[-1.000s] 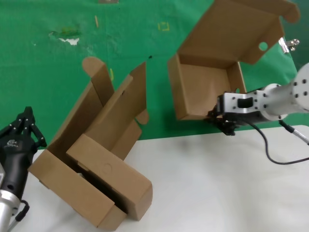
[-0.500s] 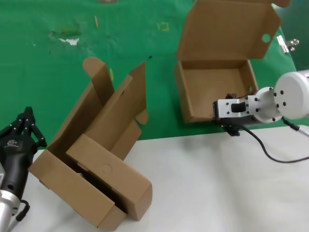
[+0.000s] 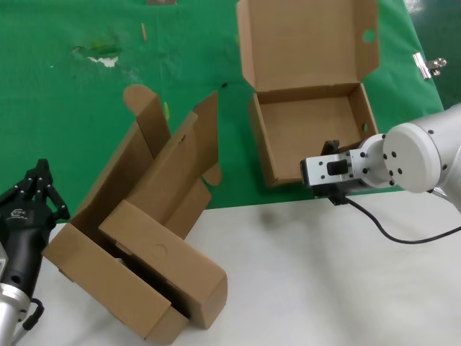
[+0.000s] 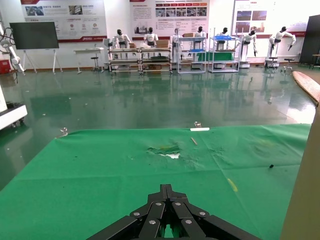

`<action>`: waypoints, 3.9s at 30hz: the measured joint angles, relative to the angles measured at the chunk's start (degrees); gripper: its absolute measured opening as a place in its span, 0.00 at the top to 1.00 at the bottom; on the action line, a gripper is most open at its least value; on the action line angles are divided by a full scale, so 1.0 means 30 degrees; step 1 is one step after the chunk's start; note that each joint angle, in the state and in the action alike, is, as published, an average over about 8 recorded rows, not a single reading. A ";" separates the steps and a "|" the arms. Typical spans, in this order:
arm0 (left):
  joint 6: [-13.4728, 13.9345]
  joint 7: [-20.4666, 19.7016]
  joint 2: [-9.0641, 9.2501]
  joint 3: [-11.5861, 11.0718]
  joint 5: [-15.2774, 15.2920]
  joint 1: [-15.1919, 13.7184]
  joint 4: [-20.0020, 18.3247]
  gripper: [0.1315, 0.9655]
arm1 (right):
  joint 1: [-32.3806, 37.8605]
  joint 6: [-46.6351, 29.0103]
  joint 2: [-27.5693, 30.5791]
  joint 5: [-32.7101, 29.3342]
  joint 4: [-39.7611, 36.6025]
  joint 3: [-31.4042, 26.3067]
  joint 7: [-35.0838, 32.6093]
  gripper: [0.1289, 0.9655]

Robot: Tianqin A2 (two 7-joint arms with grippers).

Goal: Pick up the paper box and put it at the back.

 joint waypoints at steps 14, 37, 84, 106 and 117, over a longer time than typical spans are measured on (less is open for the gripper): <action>0.0000 0.0000 0.0000 0.0000 0.0000 0.0000 0.0000 0.99 | -0.0817 -0.0665 -0.0331 -0.1587 0.0543 0.0193 0.0820 0.99; 0.0000 0.0000 0.0000 0.0000 0.0000 0.0000 0.0000 0.99 | -0.1170 -0.1128 -0.1191 -0.2857 0.0837 0.0713 0.1785 0.93; 0.0000 0.0000 0.0000 0.0000 0.0000 0.0000 0.0000 0.99 | -0.3390 -0.3523 0.5033 1.4054 0.4583 1.1331 -0.6351 0.09; 0.0000 0.0000 0.0000 0.0000 -0.0001 0.0000 0.0000 0.75 | -0.7013 0.2464 0.3041 1.5926 0.5868 1.1468 -0.5698 0.00; 0.0000 0.0001 0.0000 0.0000 -0.0004 0.0000 0.0000 0.56 | -0.9072 0.5827 0.1927 1.7032 0.6579 1.1588 -0.5385 0.00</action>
